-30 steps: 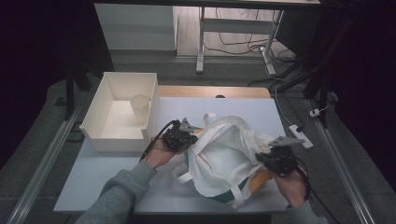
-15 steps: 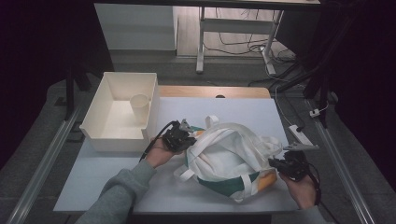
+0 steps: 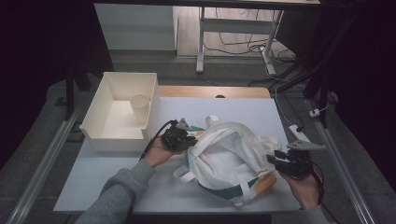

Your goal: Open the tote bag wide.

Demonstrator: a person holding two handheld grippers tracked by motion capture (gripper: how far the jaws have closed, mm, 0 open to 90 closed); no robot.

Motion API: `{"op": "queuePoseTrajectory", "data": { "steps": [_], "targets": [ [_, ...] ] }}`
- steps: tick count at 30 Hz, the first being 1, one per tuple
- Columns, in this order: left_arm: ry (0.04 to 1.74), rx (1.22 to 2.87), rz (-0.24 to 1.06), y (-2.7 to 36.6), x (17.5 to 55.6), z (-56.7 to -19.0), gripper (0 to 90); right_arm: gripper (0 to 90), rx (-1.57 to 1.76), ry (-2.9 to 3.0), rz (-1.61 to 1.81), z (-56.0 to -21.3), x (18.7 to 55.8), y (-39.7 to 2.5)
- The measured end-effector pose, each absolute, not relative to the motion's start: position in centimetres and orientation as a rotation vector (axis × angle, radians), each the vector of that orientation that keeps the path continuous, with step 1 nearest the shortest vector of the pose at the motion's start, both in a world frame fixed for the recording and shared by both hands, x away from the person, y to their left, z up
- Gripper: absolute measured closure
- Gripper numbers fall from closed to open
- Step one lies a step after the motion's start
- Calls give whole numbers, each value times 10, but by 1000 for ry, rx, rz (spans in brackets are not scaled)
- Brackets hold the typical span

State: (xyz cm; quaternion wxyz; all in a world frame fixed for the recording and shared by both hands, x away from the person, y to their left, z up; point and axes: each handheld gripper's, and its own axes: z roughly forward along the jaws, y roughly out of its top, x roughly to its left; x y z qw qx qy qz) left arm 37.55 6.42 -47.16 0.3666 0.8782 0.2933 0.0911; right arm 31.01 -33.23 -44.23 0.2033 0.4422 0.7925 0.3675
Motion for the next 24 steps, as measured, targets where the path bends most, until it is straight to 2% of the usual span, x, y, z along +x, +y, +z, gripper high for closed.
{"op": "queuePoseTrajectory", "data": {
  "steps": [4, 10, 16, 24],
  "targets": [
    [738, 2233, 243, 63, 373, -468, 658, 529, 1121, 2230, 1117, -432, 305, -318],
    [727, 2194, 260, 66, 370, -460, 502, 484, 1001, 2331, 1171, -439, 310, -294],
    [697, 2169, 259, 71, 364, -447, 442, 470, 913, 2364, 1227, -445, 314, -282],
    [664, 2141, 262, 85, 354, -426, 405, 464, 861, 2376, 1274, -446, 320, -276]
  ]
}}
